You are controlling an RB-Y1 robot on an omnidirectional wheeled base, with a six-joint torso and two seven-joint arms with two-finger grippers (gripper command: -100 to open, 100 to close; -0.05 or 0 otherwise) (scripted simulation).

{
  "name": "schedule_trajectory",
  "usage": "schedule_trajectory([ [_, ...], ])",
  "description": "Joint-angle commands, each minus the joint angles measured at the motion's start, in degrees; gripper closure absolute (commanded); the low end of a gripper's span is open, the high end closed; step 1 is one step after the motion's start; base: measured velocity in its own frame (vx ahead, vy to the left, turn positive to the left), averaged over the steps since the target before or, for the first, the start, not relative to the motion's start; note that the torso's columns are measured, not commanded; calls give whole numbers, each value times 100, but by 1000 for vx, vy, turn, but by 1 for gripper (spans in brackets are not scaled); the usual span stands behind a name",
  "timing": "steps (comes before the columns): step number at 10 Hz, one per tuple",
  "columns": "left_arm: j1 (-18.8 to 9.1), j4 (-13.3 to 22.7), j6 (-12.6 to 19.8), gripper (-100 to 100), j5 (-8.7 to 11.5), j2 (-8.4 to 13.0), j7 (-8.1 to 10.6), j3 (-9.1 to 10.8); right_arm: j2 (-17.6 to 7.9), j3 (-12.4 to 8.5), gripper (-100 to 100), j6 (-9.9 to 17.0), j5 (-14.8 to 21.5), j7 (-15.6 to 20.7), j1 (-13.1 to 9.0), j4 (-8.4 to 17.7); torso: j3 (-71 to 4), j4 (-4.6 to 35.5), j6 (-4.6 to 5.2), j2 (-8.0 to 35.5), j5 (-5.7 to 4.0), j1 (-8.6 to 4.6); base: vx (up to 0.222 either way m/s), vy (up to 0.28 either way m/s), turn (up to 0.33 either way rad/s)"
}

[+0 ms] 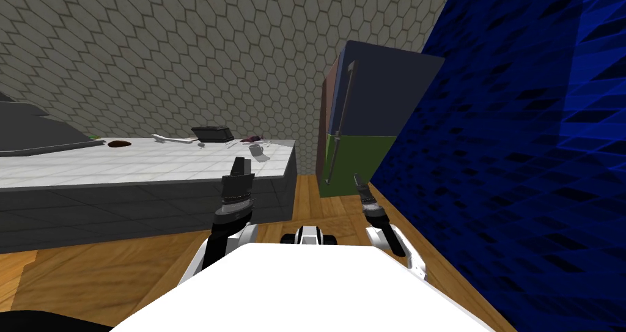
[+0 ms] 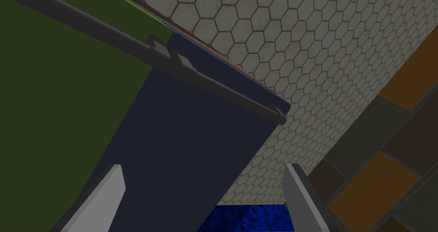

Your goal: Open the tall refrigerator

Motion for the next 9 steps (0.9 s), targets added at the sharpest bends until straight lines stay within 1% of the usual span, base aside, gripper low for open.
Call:
schedule_trajectory([
  [1, 0, 0, 0, 0, 0, 0, 0, 0, -270, 7, -100, 38, -36, 295, -171, 349, -5, -2, -1, -8, 3, 9, 28, 91, 36],
  [3, 0, 0, 0, 0, 0, 0, 0, 0, -626, 34, -100, 36, -76, 657, -408, 780, -5, -2, -1, -8, 4, 15, 38, 125, 83],
  [4, 0, 0, 0, 0, 0, 0, 0, 0, -626, 34, -100, 36, -76, 692, -408, 867, -7, -3, -1, -11, 7, 24, 31, 100, 44],
  [5, 0, 0, 0, 0, 0, 0, 0, 0, -814, 47, -100, 37, -97, 895, -532, 1039, -3, -1, 3, -3, 4, 8, 26, 93, 79],
  [6, 0, 0, 0, 0, 0, 0, 0, 0, -814, 47, -100, 37, -97, 895, -532, 1138, -1, 0, 0, -2, 1, 4, 19, 73, 38],
  [7, 0, 0, 0, 0, 0, 0, 0, 0, -1010, 61, -100, 40, -118, 1101, -658, 1320, 0, 0, 2, 0, 0, -1, 13, 87, 74],
  [8, 0, 0, 0, 0, 0, 0, 0, 0, -1010, 61, -100, 40, -118, 1101, -658, 1419, -1, 0, -1, -2, 3, 9, 20, 76, 37],
  [9, 0, 0, 0, 0, 0, 0, 0, 0, -1215, 75, -100, 45, -139, 1308, -787, 1681, -3, -1, 2, -5, 4, 9, 26, 96, 73],
])
